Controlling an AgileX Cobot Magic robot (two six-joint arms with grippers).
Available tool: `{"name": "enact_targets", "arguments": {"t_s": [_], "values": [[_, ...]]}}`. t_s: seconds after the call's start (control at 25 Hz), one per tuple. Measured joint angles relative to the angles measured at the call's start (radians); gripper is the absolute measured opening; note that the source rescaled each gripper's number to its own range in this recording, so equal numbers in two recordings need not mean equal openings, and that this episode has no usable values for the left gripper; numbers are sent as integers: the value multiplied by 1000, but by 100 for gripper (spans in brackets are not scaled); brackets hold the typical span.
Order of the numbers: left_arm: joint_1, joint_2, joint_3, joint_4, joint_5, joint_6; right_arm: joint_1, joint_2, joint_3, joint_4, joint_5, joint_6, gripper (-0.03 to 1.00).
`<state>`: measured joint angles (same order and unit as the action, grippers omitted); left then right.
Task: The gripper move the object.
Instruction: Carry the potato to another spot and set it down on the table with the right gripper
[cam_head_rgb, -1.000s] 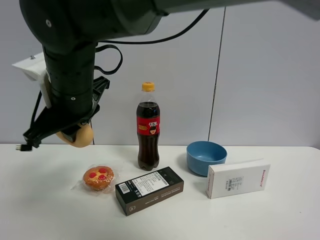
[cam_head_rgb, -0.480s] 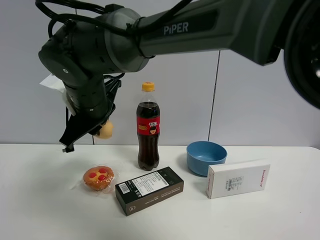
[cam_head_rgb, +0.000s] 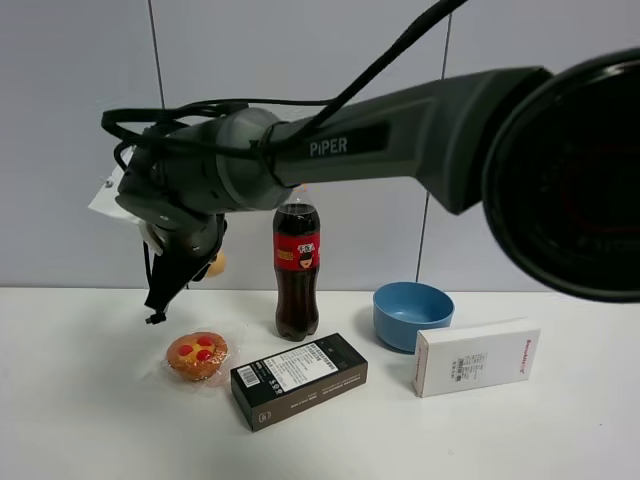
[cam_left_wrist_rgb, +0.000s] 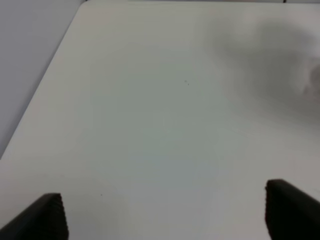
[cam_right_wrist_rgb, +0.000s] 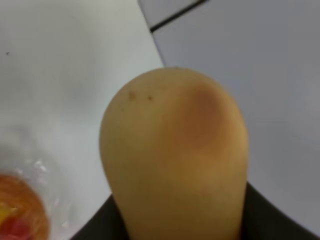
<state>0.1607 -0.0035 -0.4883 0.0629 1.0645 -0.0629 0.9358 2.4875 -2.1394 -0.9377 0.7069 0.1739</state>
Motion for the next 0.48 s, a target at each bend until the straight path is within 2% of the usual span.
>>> {"name": "enact_targets", "arguments": {"t_s": [0.2, 0.48], "values": [[0, 0, 0, 0, 0, 0, -24, 39, 0, -96, -7, 48, 0], [0, 0, 0, 0, 0, 0, -33, 80, 0, -105, -31, 77, 0]]}}
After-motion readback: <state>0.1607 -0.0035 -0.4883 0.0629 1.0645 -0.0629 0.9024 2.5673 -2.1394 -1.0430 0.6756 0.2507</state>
